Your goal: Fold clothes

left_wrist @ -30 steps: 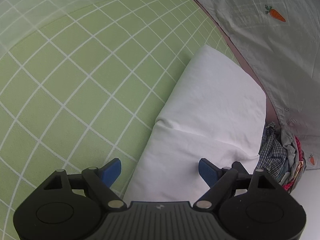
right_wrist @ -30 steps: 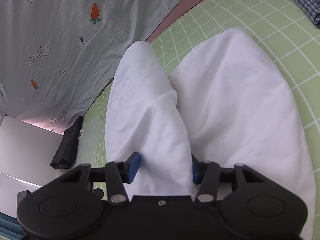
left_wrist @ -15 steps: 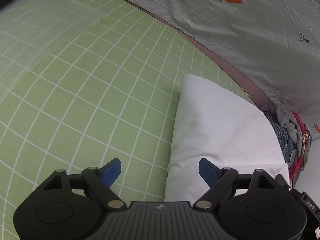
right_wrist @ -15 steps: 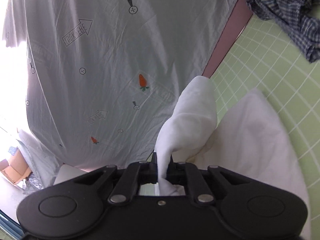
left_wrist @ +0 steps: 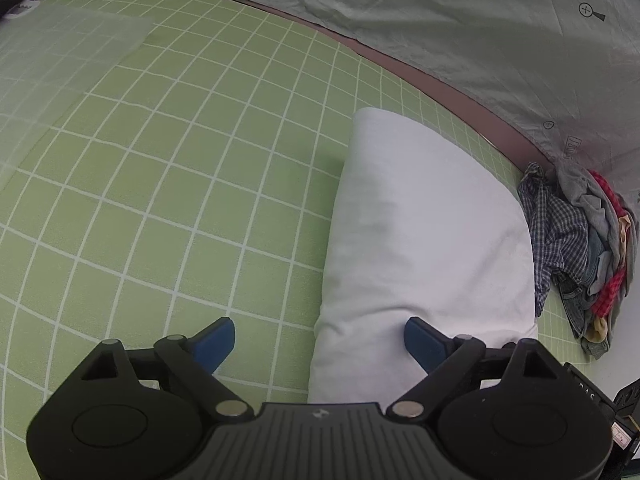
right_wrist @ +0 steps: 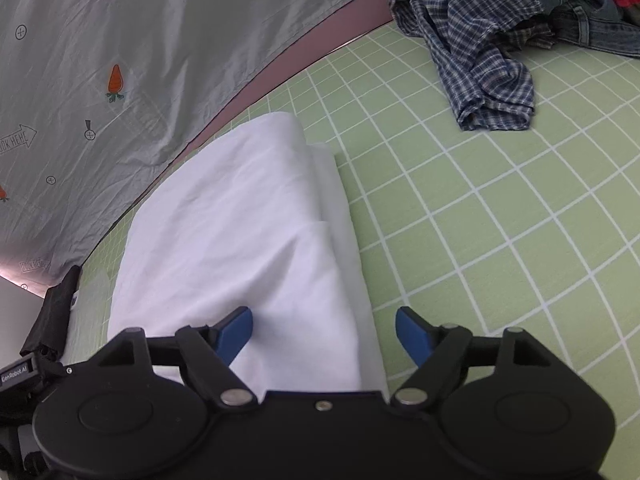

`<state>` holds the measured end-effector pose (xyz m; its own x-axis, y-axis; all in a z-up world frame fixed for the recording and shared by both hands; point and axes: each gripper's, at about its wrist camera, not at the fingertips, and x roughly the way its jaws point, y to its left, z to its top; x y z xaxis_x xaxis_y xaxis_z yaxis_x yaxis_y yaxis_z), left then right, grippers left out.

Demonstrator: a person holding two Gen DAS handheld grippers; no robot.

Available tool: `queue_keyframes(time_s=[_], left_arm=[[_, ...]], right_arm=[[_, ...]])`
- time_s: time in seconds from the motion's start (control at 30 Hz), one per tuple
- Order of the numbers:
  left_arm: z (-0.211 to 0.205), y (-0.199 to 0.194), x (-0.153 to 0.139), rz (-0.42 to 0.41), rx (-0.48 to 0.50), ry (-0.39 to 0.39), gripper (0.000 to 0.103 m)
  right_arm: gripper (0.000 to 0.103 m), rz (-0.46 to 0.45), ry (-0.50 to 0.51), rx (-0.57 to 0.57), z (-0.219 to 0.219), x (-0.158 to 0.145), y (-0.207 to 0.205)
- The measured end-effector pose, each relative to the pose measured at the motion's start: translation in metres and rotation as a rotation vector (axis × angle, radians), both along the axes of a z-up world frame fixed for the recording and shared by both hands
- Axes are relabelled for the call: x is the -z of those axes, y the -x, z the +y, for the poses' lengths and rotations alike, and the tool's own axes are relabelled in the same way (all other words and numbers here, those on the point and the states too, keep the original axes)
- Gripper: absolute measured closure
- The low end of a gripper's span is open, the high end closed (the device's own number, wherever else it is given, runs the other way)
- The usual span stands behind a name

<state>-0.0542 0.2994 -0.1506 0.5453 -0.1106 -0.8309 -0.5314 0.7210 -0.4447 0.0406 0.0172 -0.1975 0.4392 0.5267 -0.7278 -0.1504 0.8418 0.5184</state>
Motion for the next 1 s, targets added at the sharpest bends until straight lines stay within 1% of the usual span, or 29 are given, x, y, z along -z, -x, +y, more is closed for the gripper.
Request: queue_keyframes(time_s=[0.03, 0.1, 0.2, 0.37, 0.47, 0.57, 0.67, 0.73, 0.77, 0.8, 0.83, 0.87, 0.9, 0.93, 0.97, 1.0], left_arm=[[-0.001, -0.003, 0.0, -0.004, 0.01, 0.002, 0.011], [-0.004, -0.01, 0.002, -0.003, 0.036, 0.0, 0.01], [-0.012, -0.022, 0.006, 0.009, 0.087, -0.014, 0.009], [-0.022, -0.036, 0.013, 0.013, 0.145, -0.003, 0.009], [-0.024, -0.04, 0.019, 0.018, 0.155, 0.018, 0.006], [-0.026, -0.042, 0.026, 0.024, 0.156, 0.048, 0.006], [-0.028, -0.042, 0.034, 0.029, 0.147, 0.086, 0.006], [-0.03, -0.042, 0.035, 0.028, 0.139, 0.088, 0.007], [-0.033, -0.042, 0.033, 0.028, 0.141, 0.075, 0.01], [-0.035, -0.041, 0.031, 0.026, 0.142, 0.061, 0.016], [-0.038, -0.04, 0.028, 0.023, 0.143, 0.046, 0.018], [-0.041, -0.039, 0.026, 0.02, 0.143, 0.031, 0.024], [-0.044, -0.038, 0.023, 0.016, 0.143, 0.016, 0.031], [-0.046, -0.037, 0.02, 0.013, 0.144, 0.0, 0.034], [-0.049, -0.036, 0.017, 0.009, 0.145, -0.016, 0.041], [-0.053, -0.034, 0.013, 0.001, 0.151, -0.039, 0.048]], right_arm=[[0.023, 0.005, -0.005, -0.012, 0.002, 0.001, -0.003], [0.018, 0.0, 0.002, -0.024, 0.007, 0.003, -0.006], [0.015, 0.01, -0.006, -0.036, 0.011, 0.007, -0.011], [0.011, 0.038, -0.025, -0.044, 0.012, 0.014, -0.015], [0.007, 0.032, -0.033, -0.059, 0.013, 0.014, -0.016], [0.002, 0.016, -0.024, -0.088, 0.019, 0.013, -0.018], [0.0, 0.006, -0.019, -0.113, 0.026, 0.012, -0.02], [0.0, 0.001, -0.009, -0.124, 0.03, 0.011, -0.02], [0.001, -0.002, -0.001, -0.127, 0.032, 0.011, -0.019], [0.002, -0.005, 0.008, -0.131, 0.033, 0.01, -0.019], [0.003, -0.007, 0.016, -0.135, 0.035, 0.009, -0.018], [0.008, -0.009, 0.021, -0.139, 0.036, 0.008, -0.018], [0.017, -0.007, 0.014, -0.142, 0.037, 0.007, -0.017], [0.022, -0.006, 0.009, -0.145, 0.037, 0.005, -0.017], [0.032, -0.008, 0.012, -0.147, 0.038, 0.003, -0.015], [0.044, -0.009, 0.015, -0.15, 0.039, 0.001, -0.013]])
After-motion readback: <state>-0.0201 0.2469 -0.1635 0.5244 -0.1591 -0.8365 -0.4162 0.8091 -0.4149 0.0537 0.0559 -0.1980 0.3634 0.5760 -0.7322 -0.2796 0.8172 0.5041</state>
